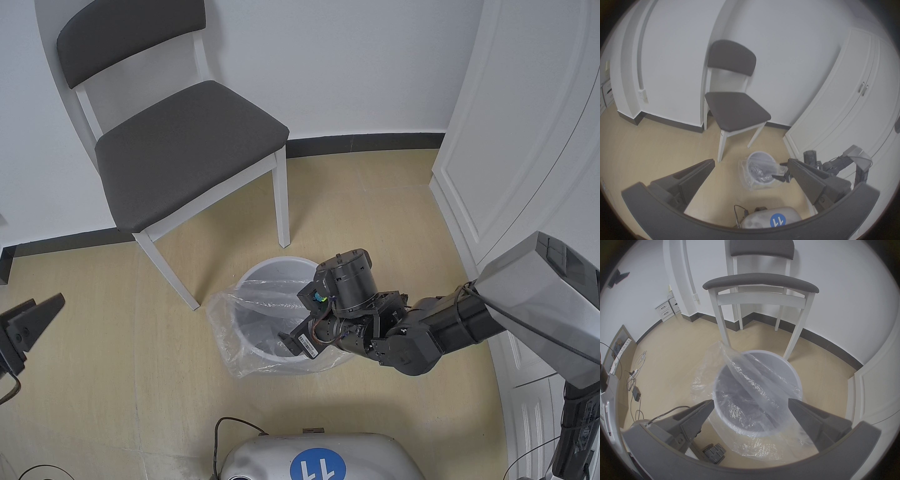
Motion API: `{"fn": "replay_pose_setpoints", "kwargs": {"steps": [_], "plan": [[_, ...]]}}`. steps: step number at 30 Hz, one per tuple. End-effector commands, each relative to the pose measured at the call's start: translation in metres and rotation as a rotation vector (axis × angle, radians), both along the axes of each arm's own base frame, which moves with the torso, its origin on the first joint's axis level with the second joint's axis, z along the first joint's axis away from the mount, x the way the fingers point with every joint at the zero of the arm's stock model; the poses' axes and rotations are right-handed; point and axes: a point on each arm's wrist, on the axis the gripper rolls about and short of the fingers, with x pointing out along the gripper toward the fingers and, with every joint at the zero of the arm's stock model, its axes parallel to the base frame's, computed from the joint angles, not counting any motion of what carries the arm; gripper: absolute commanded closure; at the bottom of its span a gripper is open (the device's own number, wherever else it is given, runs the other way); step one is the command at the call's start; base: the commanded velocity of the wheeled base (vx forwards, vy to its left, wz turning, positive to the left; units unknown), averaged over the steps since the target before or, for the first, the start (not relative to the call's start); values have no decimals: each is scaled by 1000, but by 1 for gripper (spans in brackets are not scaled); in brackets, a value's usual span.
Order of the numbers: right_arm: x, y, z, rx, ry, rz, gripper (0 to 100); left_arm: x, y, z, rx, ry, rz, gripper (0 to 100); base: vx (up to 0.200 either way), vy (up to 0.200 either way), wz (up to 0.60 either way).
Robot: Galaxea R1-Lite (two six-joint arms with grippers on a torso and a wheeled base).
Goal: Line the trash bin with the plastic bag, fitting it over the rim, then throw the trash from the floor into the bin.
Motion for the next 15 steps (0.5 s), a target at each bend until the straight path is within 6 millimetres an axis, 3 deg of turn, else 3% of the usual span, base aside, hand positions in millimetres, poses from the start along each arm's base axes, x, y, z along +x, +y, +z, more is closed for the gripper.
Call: {"fn": "replay_pose_setpoints", "kwargs": {"steps": [1,3,8,15], "plan": [[3,2,-8,-11,9,0,0,-21,2,9,-26,-99,27,0,0,0,0],[3,2,-7,-8,7,2,0,-28,2,7,-41,-116,20,0,0,0,0],[1,1,-10,-15,18,2,0,-22,1,-4,-44,-63,5,0,0,0,0],[9,9,-16,-13,9,3,0,-24,1,-3,-47,-72,-23,0,0,0,0]]}}
